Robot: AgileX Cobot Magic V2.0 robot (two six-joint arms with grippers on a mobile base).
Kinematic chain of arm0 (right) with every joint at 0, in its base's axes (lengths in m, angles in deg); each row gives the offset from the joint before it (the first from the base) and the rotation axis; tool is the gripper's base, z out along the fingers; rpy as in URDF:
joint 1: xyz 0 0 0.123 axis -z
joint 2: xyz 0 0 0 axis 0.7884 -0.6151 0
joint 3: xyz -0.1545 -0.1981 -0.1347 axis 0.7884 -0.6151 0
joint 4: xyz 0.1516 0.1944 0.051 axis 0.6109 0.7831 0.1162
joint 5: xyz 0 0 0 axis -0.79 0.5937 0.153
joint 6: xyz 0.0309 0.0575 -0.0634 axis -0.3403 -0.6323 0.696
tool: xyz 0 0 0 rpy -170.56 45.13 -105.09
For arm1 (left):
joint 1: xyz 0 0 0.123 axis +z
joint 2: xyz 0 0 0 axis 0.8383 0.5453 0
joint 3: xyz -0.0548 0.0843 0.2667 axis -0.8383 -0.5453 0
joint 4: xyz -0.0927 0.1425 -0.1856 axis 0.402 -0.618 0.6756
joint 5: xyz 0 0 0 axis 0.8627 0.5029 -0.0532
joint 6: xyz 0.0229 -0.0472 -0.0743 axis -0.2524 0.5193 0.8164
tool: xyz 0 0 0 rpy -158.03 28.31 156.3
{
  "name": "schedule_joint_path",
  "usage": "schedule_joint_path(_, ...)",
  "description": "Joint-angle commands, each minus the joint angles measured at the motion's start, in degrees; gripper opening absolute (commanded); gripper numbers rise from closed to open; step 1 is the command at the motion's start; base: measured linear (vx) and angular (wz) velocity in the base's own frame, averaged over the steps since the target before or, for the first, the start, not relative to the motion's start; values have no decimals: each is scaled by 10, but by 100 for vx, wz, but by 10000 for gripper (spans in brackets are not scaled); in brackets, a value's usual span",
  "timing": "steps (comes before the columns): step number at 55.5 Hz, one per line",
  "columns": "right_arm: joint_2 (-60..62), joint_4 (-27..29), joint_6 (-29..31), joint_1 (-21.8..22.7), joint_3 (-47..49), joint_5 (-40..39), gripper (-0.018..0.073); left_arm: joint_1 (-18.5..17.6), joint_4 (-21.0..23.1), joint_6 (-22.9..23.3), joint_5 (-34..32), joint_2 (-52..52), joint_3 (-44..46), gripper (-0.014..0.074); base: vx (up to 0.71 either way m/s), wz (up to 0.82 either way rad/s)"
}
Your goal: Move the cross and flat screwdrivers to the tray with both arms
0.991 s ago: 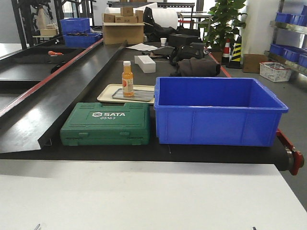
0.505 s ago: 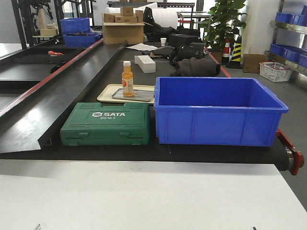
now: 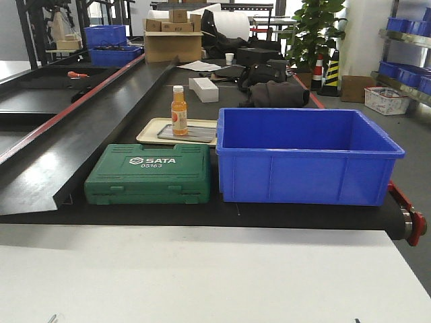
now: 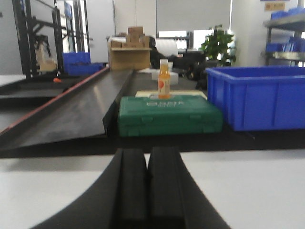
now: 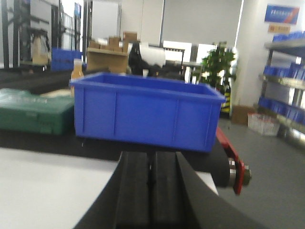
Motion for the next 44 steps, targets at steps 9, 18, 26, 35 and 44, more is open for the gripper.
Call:
schedule_joint_path(9,3,4,-38,3,14,-101,-8,0,5,6,-130,-7,27,1,0,0)
schedule_joint_path(18,-18,0,-61,3,101,71,-6,0,5,5,-68,4,91,50,0,0)
schedule_joint_path(26,-88,-34,-38,3,164,172,0,0,5,1,51,69,148,158,0,0)
schedule_joint_path(35,-177,-61,-42,3,185,162,41,0,5,1,62,155,168,344,0,0)
schedule_joint_path(44,-287,-58,-51,3,184,176,175,0,5,1,47,233,167,463,0,0)
